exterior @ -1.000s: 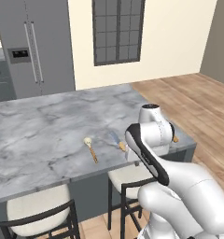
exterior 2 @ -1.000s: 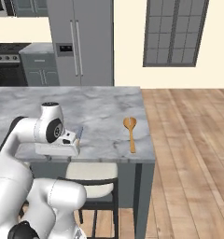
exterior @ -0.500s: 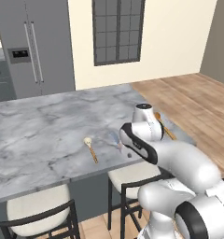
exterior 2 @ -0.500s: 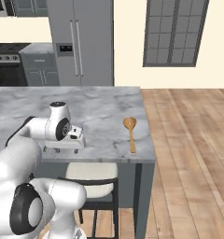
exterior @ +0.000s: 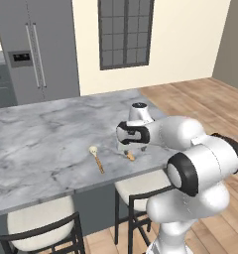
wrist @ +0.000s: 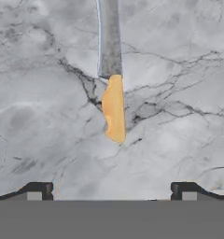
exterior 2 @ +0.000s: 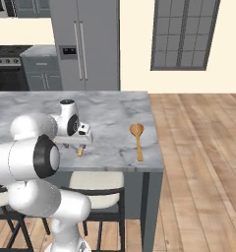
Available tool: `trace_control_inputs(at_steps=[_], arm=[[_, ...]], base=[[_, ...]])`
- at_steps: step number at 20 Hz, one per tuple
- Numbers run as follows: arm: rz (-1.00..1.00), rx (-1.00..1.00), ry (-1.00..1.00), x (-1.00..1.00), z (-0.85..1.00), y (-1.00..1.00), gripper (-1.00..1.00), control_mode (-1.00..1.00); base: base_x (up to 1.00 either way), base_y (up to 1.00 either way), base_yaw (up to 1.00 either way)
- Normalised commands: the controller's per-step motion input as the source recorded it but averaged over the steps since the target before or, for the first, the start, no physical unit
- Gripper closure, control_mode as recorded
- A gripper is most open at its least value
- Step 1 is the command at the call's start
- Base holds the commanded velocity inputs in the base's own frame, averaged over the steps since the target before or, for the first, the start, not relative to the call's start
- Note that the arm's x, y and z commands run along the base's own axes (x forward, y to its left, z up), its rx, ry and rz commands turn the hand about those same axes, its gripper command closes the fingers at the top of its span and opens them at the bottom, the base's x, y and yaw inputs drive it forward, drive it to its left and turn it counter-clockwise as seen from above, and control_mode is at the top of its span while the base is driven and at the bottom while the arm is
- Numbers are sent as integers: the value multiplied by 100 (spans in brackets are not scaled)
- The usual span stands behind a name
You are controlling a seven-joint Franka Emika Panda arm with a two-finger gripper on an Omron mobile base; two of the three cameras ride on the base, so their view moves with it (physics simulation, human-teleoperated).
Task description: Pick up the metallic utensils from the counter and place them in the open drawer. Make sure not to pick up any wooden utensils.
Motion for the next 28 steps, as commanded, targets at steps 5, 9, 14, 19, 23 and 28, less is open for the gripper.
trace_control_inputs(at_steps=[5,9,14,19,23,28], arm=[[0,-3,0,99,-22,-4,-100,-100],[0,0,-2,55,-67,9,-100,-100],[0,0,0,-43,-36,0,-100,-100],[-6,0,0,-67,-1,0,-100,-100],[-5,0,0,4,-2,0,-100,-100],[0,0,0,66,-5,1,-100,-100]], base=[[0,0,0],[0,0,0],[0,0,0],[0,0,0],[0,0,0],[0,0,0]])
